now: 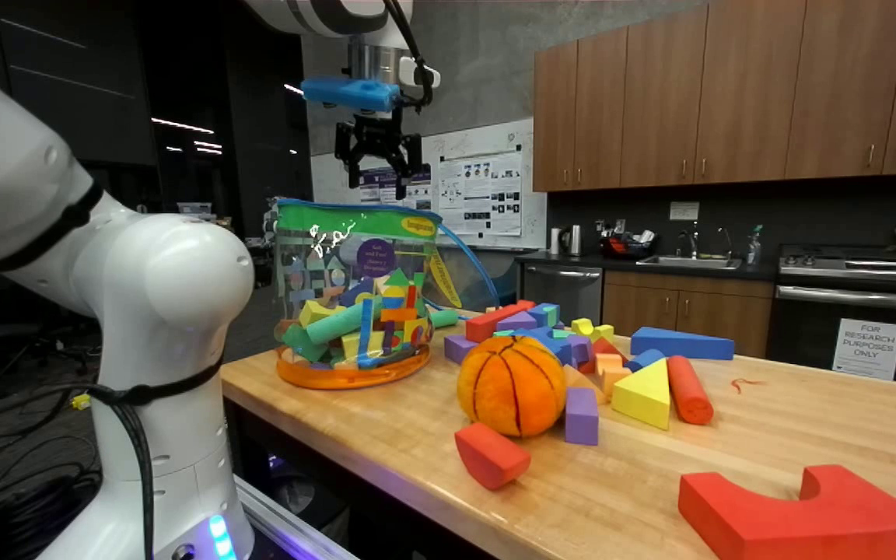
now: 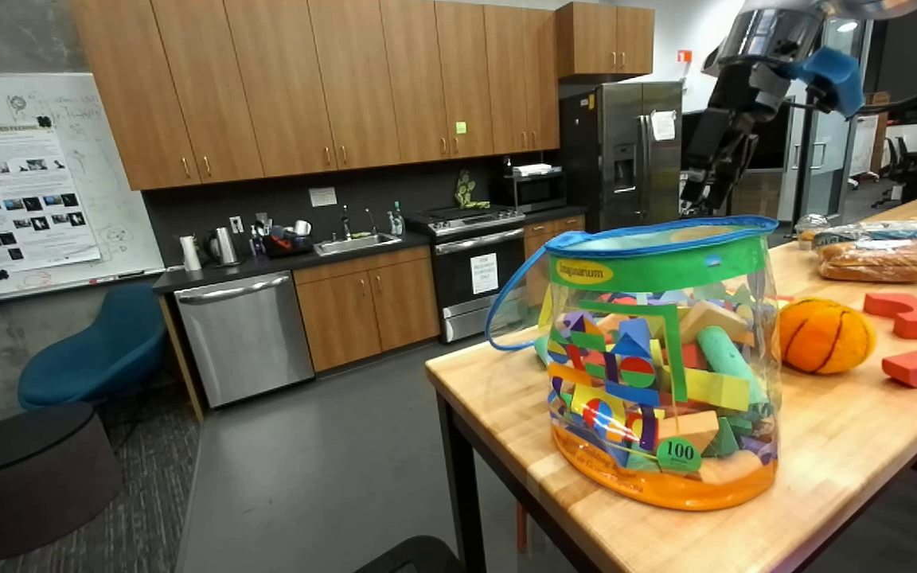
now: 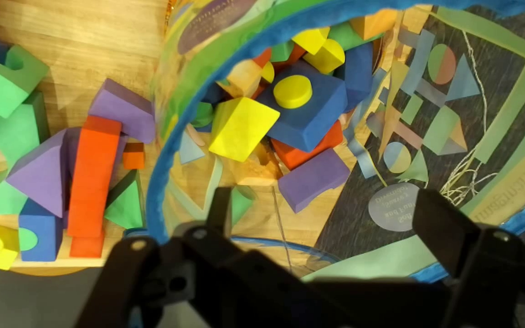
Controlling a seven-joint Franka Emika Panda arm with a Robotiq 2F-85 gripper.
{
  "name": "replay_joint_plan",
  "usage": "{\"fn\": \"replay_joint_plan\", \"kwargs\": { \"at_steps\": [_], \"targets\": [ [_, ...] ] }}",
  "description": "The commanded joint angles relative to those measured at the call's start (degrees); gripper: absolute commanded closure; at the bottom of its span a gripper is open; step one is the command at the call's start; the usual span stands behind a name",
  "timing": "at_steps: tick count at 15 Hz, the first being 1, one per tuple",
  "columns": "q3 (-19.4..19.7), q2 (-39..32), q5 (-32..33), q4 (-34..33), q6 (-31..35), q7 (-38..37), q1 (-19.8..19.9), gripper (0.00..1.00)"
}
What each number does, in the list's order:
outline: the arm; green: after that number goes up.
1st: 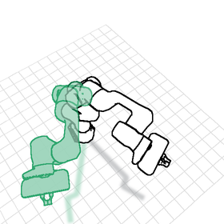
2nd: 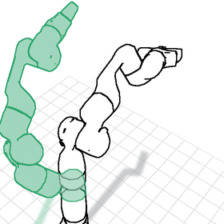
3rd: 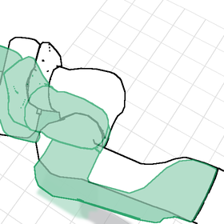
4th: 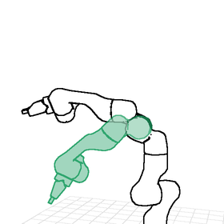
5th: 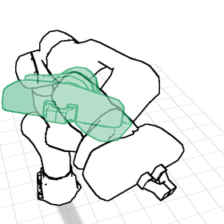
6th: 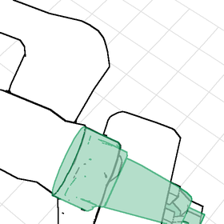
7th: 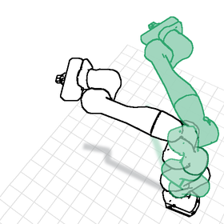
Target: Put the objects on the table inside the basket
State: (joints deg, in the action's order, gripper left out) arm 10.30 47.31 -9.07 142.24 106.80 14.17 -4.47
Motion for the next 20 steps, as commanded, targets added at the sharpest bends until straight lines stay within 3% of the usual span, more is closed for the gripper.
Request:
{"fn": "replay_joint_plan", "kwargs": {
  "at_steps": [1, 14, 20],
  "targets": [
    [-0.63, -0.18, -0.58, -0.12, -0.19, 0.55, 0.93, 0.0],
    [-0.63, -0.18, -0.59, -0.12, -0.19, 0.55, 0.93, 0.0],
    [1.2, -0.22, -3.03, -5.28, 0.7, 0.36, 0.8, 0.0]
  ]
}}
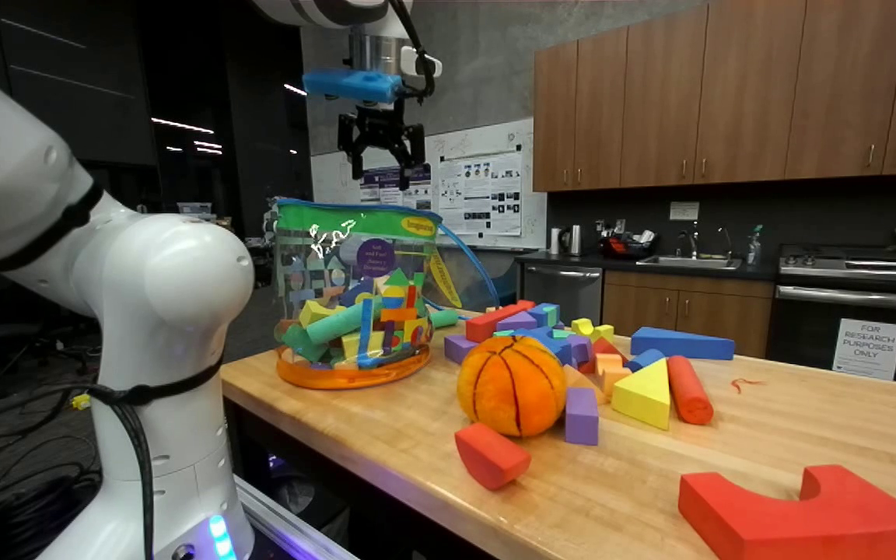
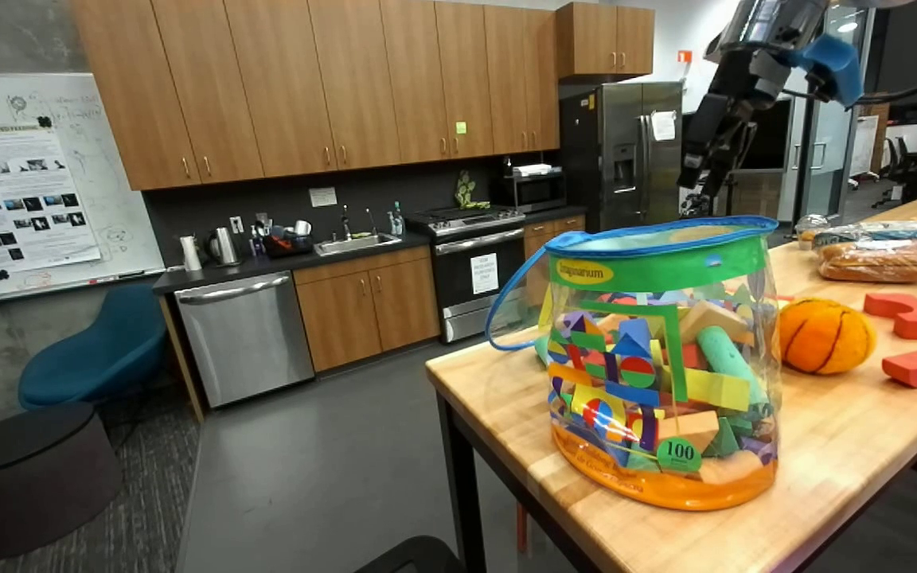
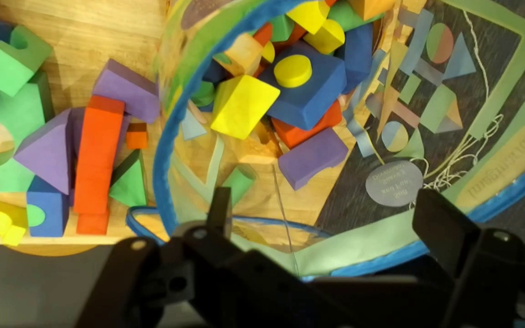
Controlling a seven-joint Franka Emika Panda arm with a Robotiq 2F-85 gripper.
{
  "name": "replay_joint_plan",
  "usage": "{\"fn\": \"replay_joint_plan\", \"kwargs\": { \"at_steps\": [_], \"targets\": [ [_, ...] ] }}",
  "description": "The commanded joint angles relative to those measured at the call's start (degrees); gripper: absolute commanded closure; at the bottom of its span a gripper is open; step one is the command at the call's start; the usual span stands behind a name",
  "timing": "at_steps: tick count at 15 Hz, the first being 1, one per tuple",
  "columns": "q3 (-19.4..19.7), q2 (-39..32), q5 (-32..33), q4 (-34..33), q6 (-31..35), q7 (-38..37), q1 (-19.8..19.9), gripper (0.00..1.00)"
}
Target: Put the objects on the table inside the basket
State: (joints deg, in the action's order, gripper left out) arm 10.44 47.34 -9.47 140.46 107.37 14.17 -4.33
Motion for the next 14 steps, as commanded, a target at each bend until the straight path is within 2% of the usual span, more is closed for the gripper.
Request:
{"fn": "replay_joint_plan", "kwargs": {
  "at_steps": [1, 8, 14],
  "targets": [
    [1.81, -0.31, -3.93, -4.74, 0.82, 0.11, 0.83, 0.0],
    [8.28, -2.49, -9.37, -10.8, 5.99, -0.19, 3.94, 0.0],
    [14.26, -6.86, -9.59, -14.01, 10.92, 1.26, 6.47, 0.0]
  ]
}}
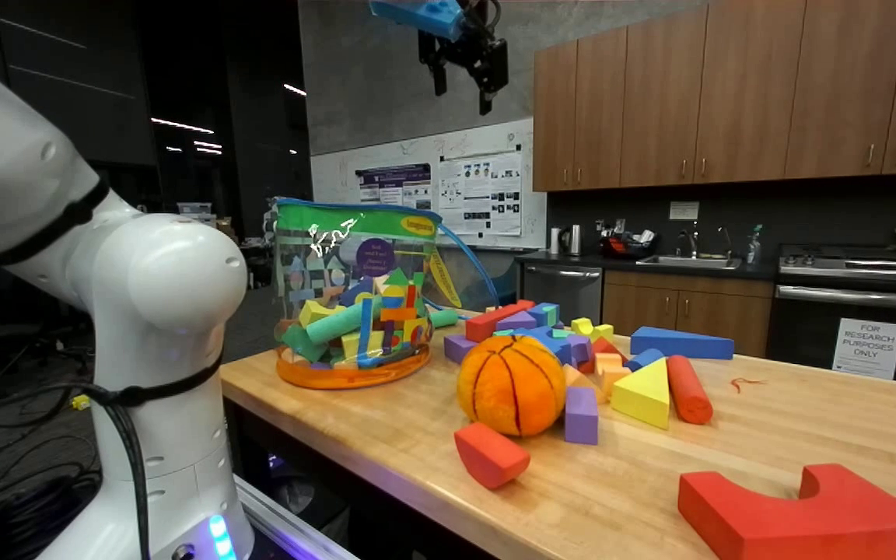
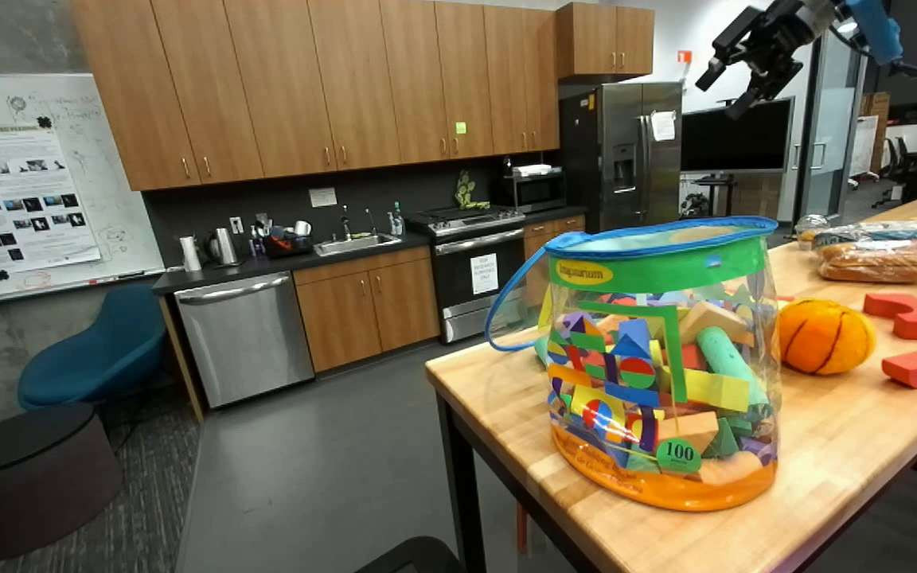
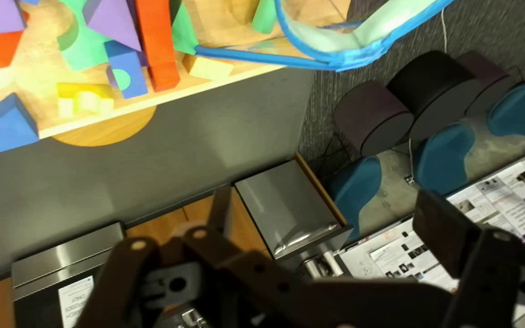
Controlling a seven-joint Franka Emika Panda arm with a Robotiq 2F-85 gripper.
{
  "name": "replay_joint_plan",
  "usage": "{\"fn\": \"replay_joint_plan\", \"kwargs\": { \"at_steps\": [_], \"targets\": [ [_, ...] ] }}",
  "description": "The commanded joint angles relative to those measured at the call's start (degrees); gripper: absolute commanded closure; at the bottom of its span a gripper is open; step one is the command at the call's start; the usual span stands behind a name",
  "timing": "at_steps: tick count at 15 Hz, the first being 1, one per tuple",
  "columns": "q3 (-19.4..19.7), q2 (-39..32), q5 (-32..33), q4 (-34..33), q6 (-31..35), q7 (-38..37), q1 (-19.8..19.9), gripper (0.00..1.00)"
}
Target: Put the objects on the table inside the basket
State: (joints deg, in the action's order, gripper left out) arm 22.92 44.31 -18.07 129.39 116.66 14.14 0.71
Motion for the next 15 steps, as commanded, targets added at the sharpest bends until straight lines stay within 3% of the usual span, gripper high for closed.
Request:
{"fn": "replay_joint_plan", "kwargs": {
  "at_steps": [1, 8, 15],
  "targets": [
    [2.68, -4.76, -0.9, -3.42, 2.27, 1.52, 1.82, 0.0],
    [6.74, -10.56, -1.54, -5.16, 7.73, 1.67, 4.84, 0.0],
    [6.08, -10.12, -1.32, -3.97, 8.02, 1.74, 6.0, 0.0]
  ]
}}
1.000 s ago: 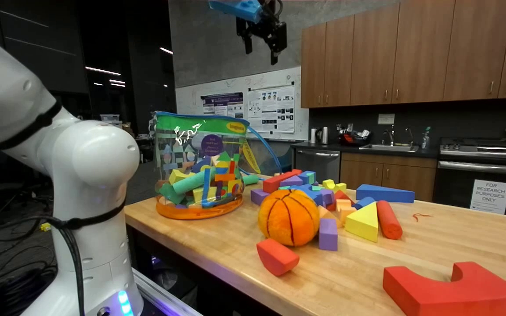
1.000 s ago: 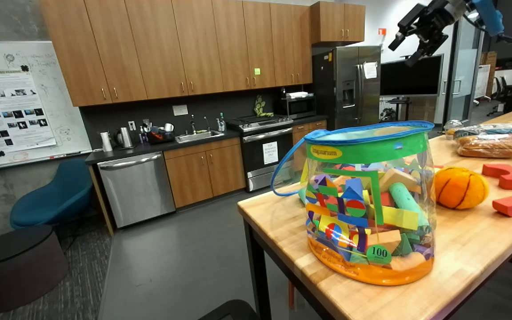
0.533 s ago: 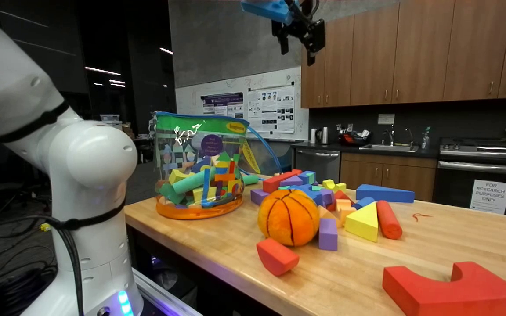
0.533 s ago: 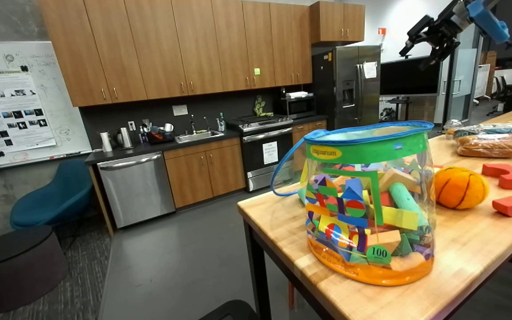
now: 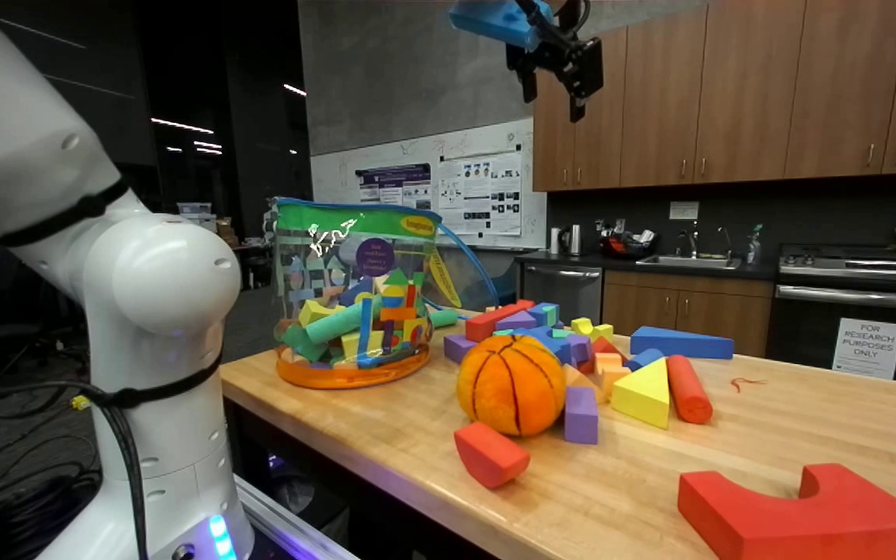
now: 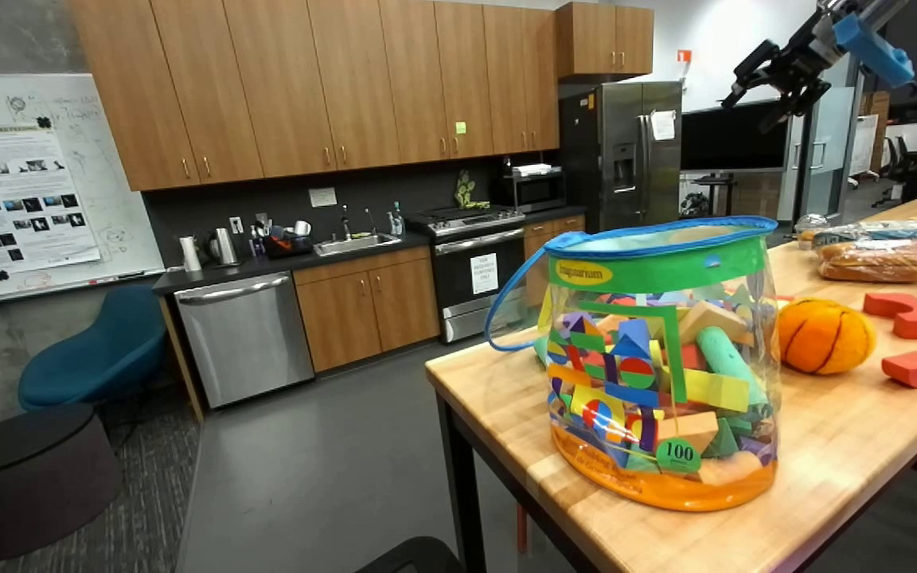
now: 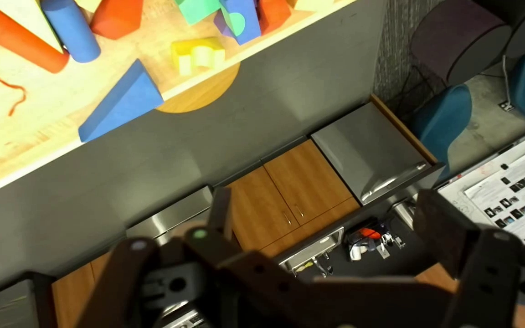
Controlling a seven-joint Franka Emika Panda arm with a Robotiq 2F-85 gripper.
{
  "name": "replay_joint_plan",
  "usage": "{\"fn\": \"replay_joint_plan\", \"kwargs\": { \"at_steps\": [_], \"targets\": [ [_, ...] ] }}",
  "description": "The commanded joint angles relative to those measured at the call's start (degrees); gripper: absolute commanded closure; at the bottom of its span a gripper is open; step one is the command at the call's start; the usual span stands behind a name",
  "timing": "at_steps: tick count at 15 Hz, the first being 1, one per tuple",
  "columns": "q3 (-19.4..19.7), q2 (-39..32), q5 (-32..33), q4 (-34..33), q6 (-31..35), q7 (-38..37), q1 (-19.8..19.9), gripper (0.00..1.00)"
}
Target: Put the objects on the table inside the basket
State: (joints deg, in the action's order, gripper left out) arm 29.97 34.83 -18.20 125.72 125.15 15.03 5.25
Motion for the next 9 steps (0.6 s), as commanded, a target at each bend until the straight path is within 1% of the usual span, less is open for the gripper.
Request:
{"fn": "replay_joint_plan", "kwargs": {
  "at_steps": [1, 7, 9],
  "targets": [
    [-0.96, -0.63, -1.19, -0.33, -0.46, 0.85, 1.46, 0.0],
    [-0.96, -0.63, -1.19, -0.4, -0.46, 0.85, 1.47, 0.0],
    [0.09, -1.72, -1.78, -0.47, -0.03, 1.02, 1.48, 0.0]
  ]
}}
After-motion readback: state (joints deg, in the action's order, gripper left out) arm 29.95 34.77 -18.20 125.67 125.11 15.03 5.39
